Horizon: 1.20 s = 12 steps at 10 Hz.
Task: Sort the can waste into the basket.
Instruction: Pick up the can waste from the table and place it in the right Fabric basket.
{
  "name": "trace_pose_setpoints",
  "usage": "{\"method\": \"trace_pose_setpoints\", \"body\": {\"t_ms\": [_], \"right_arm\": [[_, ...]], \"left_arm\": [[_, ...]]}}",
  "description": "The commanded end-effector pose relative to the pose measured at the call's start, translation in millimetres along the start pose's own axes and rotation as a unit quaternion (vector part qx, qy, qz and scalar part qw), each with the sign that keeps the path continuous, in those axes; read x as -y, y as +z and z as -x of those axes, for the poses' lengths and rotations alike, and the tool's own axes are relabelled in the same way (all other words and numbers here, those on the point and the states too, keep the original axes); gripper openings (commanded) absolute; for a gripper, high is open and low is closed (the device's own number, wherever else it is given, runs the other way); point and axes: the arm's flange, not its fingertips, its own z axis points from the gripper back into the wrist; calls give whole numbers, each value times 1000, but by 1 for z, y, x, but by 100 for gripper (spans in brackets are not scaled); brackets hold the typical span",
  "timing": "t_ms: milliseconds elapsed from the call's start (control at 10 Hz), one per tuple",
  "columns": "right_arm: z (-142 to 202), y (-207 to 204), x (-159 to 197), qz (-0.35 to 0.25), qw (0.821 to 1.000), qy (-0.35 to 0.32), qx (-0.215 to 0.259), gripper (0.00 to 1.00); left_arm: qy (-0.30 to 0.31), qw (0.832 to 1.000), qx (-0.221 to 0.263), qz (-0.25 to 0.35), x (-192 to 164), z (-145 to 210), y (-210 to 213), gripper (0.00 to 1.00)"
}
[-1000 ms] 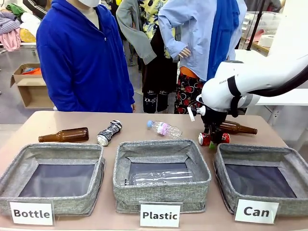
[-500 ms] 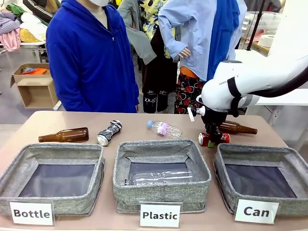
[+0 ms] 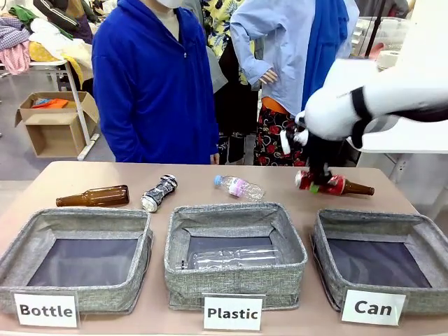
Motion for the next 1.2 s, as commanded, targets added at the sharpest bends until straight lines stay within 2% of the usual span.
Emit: {"method": "trace_pose_setpoints", "body": {"t_ms": [0, 200, 300, 500, 700, 1100], "right_arm": [[26, 69, -65, 11, 1000, -14, -15, 0], [57, 104, -118, 15, 999, -23, -24, 0], [78, 110, -143, -10, 999, -22, -22, 0], [117, 99, -184, -32, 999, 0, -11, 0], [135, 82, -193, -33, 999, 1, 2, 0], [135, 79, -188, -36, 999, 12, 6, 0]], "left_arm": [[-11, 1000, -1, 6, 0, 0, 2, 100], [-11, 1000, -1, 6, 0, 0, 2, 100], [-11, 1000, -1, 6, 0, 0, 2, 100], [-11, 1000, -1, 6, 0, 0, 2, 100], [-11, 1000, -1, 6, 0, 0, 2, 100], [-11, 1000, -1, 6, 0, 0, 2, 100]]}}
